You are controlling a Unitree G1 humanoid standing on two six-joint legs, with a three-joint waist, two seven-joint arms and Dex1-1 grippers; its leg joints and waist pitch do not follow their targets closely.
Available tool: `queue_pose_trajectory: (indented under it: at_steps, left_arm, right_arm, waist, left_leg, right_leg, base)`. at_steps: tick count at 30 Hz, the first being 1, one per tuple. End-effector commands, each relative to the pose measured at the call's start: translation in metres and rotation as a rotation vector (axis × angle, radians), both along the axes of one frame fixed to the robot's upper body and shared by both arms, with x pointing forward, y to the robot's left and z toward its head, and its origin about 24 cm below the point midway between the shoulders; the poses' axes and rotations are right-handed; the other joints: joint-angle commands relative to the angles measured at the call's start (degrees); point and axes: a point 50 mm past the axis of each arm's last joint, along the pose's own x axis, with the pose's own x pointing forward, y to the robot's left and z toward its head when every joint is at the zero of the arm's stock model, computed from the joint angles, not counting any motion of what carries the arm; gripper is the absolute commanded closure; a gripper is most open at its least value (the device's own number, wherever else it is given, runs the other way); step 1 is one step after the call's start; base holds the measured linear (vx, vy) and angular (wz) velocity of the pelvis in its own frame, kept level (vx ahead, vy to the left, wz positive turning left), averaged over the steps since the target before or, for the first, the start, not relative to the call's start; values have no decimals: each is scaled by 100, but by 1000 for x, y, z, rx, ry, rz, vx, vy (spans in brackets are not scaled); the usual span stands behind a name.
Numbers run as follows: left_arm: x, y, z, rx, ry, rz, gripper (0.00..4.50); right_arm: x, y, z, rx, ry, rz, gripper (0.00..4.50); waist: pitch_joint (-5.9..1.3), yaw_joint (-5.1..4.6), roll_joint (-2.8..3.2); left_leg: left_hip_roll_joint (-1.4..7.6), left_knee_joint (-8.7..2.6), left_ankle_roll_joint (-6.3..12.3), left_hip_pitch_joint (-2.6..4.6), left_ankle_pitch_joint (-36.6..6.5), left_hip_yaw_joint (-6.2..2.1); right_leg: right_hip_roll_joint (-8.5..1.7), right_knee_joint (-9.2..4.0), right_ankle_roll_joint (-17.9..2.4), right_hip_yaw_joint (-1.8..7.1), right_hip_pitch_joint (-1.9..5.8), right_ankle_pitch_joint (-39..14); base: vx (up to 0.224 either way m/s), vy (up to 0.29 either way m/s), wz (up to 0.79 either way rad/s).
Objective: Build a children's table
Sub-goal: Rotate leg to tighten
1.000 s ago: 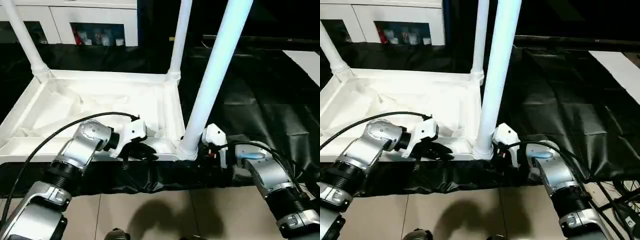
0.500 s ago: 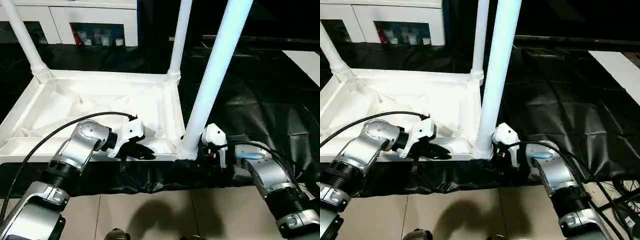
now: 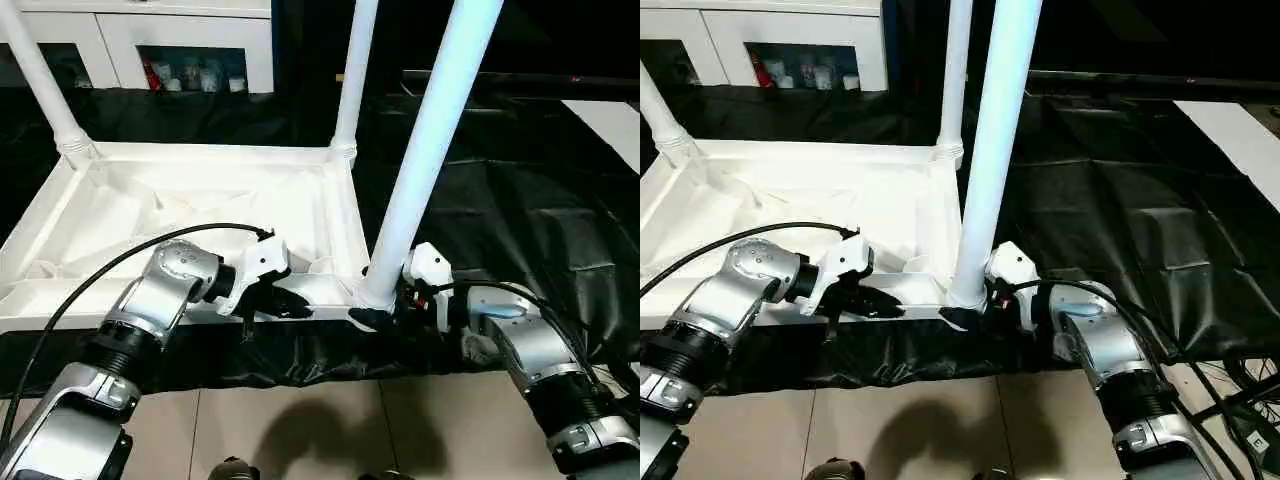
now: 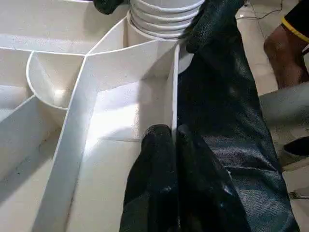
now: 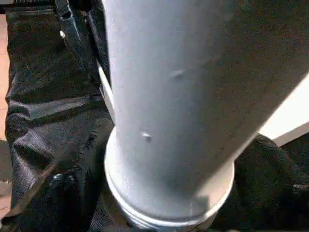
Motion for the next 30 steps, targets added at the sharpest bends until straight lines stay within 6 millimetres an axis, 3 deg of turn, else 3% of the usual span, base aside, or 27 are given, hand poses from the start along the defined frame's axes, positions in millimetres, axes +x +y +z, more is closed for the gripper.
queue_pose_trajectory:
  at_steps: [1, 10, 16, 21, 23, 24, 26, 28, 30]
  left_arm:
    - [-3, -8, 2, -40, 11, -34, 450]
    - [-1, -12, 2, -62, -2, 7, 450]
    - [4, -39, 0, -131, -28, 99, 450]
    - [5, -77, -10, -160, -48, 201, 450]
    - [5, -90, -11, -176, -57, 228, 450]
    - [5, -95, -11, -185, -59, 232, 450]
    - [1, -105, -11, -192, -56, 203, 450]
    - [-2, -108, -12, -176, -59, 170, 450]
    - [-3, -107, -13, -166, -61, 155, 450]
  right_arm:
    - [5, -2, 1, -17, -6, -37, 104]
    - [2, 3, -2, 23, -6, -56, 168]
    - [2, 16, -14, 90, 20, -206, 178]
    - [13, 48, -29, 84, 27, -457, 178]
    - [17, 57, -30, 66, 15, -545, 178]
    - [19, 61, -29, 65, 7, -559, 178]
    - [19, 68, -26, 107, 17, -519, 178]
    - [18, 68, -23, 145, 31, -488, 122]
    - [18, 66, -21, 163, 38, -480, 104]
  waist:
    - [-462, 35, 19]
    - [-470, 30, 36]
    - [-454, 29, 37]
    - [-411, 3, 37]
    - [-360, -43, 58]
    - [-379, -44, 55]
    - [-387, -34, 46]
    - [-380, -28, 73]
    - [-393, -26, 80]
  left_leg:
    - [93, -321, 220, 96, -1355, 18]
    - [90, -319, 193, 98, -1341, 16]
    - [90, -328, 161, 104, -1377, 12]
    - [71, -363, 10, 119, -1732, 8]
    - [55, -387, -129, 169, -2148, -19]
    - [56, -393, -147, 182, -2207, -29]
    - [48, -392, -65, 181, -2235, -25]
    - [51, -406, 2, 155, -2194, -25]
    - [58, -407, 36, 154, -2168, -20]
  right_leg:
    - [-249, -364, -1414, 208, 318, -824]
    - [-238, -350, -1453, 207, 324, -689]
    - [-242, -368, -1447, 207, 311, -757]
    - [-259, -471, -1162, 207, 282, -1651]
    - [-269, -555, -928, 196, 234, -2484]
    - [-276, -582, -832, 197, 237, -2639]
    - [-262, -603, -743, 203, 232, -2630]
    - [-245, -597, -722, 209, 226, -2460]
    - [-238, -583, -767, 216, 229, -2256]
  base:
    - [0, 0, 0]
    - [0, 0, 0]
    - [0, 0, 0]
    - [0, 0, 0]
    - [0, 0, 0]
    - [0, 0, 0]
    - [0, 0, 0]
    - [0, 0, 0]
    - [0, 0, 0]
